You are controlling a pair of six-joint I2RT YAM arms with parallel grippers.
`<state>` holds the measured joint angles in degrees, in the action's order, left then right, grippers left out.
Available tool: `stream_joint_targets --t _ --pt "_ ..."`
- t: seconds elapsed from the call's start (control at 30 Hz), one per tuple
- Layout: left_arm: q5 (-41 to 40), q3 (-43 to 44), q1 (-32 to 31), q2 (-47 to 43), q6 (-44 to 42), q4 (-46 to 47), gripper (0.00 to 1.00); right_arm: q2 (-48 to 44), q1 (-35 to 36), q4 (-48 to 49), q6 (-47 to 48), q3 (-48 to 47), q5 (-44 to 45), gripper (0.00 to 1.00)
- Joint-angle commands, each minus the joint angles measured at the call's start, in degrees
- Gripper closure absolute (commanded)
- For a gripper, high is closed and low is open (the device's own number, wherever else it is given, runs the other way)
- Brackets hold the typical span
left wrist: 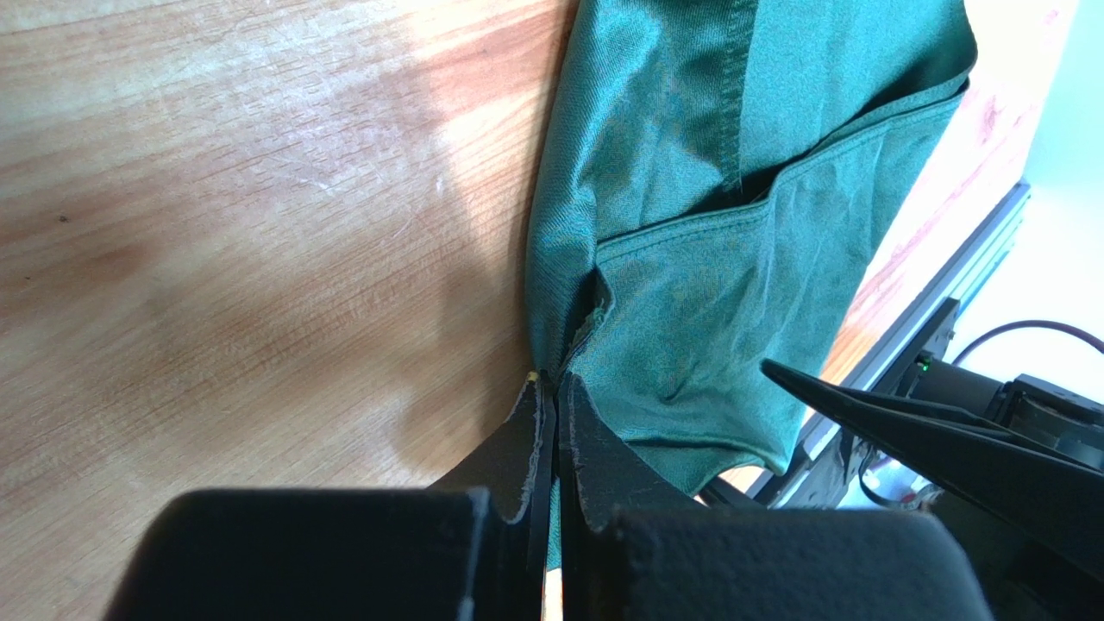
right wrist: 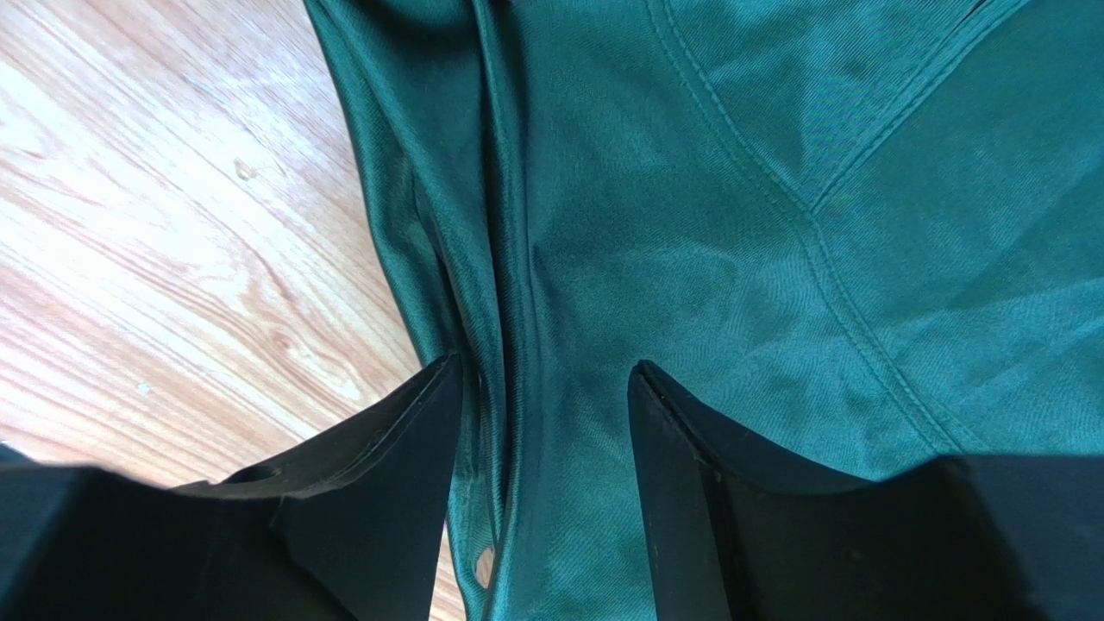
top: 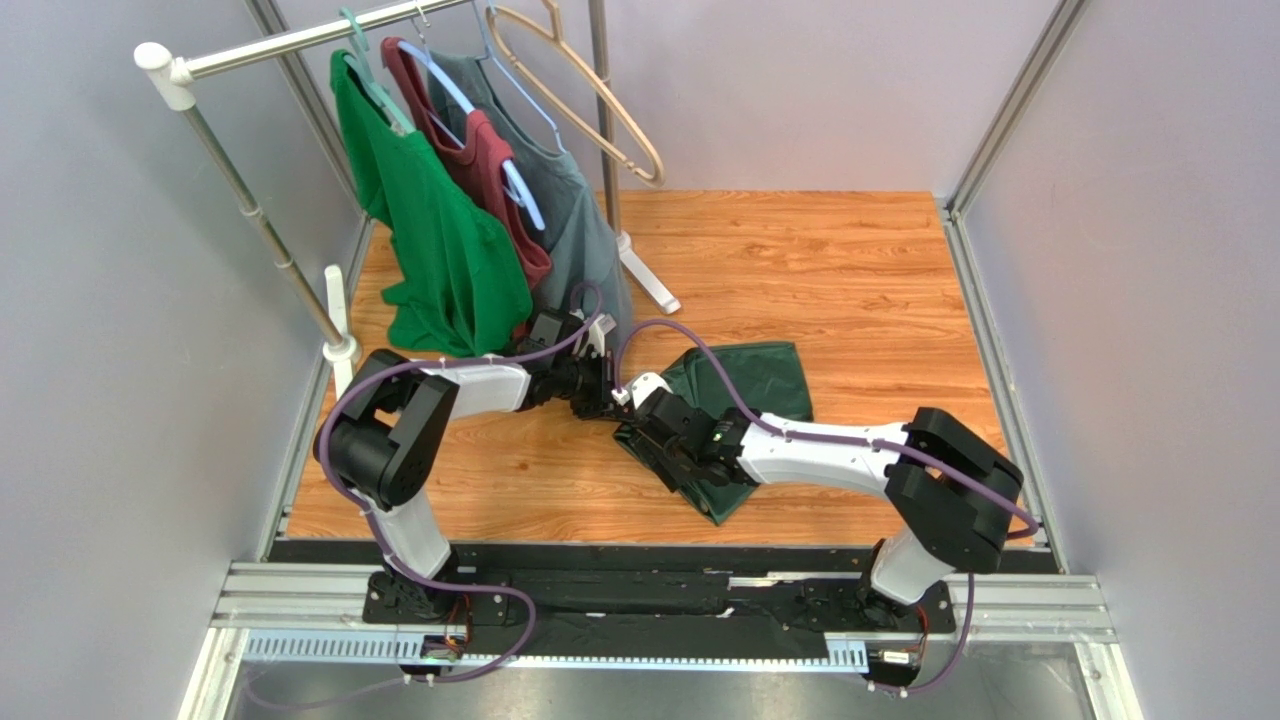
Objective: Fold the napkin, place the utensils inside, and roll it up
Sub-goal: Roll the napkin with the utensil
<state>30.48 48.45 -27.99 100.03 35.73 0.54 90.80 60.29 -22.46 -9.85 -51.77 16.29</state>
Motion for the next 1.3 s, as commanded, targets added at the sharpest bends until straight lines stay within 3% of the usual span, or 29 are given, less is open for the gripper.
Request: stream_joint_targets --t 0.0,0.13,0.4,0.73,0.83,0.87,0.9,1.2,1.23,1.27 --pt "1.51 1.21 0.39 -1.85 -0.74 0.08 1.0 0.95 0.18 1.28 -0.26 -1.4 1.2 0.47" --pt "1.86 1.12 0.39 -1.77 -0.74 0.25 1.0 2.09 0.35 1.28 -0.17 -1.67 2.77 0.49" --pt "2.13 1.12 0.39 -1.85 -0.66 0.43 1.0 5.26 0.97 -1.36 -0.79 -4.22 6.91 0.67" --pt "2.48 1.3 0.39 -1.59 -0.13 1.13 1.0 4.12 3.78 -3.38 -0.35 -6.41 7.53 0.72" --pt "2.57 1.3 0.48 -1.59 0.05 1.4 1.0 5.08 3.78 -3.29 -0.61 -6.5 6.74 0.85" --pt "2.65 1.3 0.48 -1.59 0.05 1.4 1.0 5.43 3.87 -3.21 -0.7 -6.42 6.56 0.98" --pt "2.83 1.3 0.48 -1.59 0.05 1.4 1.0 5.7 3.78 -3.03 -0.87 -6.42 6.3 1.0" --pt "2.3 0.51 0.57 -2.38 0.31 2.19 1.0 4.91 5.54 -3.21 -1.14 -6.15 5.77 1.0" --pt "2.39 0.42 0.57 -2.21 0.31 2.19 1.0 5.43 5.62 -3.82 -1.66 -6.15 5.77 0.99" --pt "2.39 0.42 0.57 -2.12 0.31 2.36 1.0 5.7 5.8 -4.08 -1.67 -6.24 6.03 0.92"
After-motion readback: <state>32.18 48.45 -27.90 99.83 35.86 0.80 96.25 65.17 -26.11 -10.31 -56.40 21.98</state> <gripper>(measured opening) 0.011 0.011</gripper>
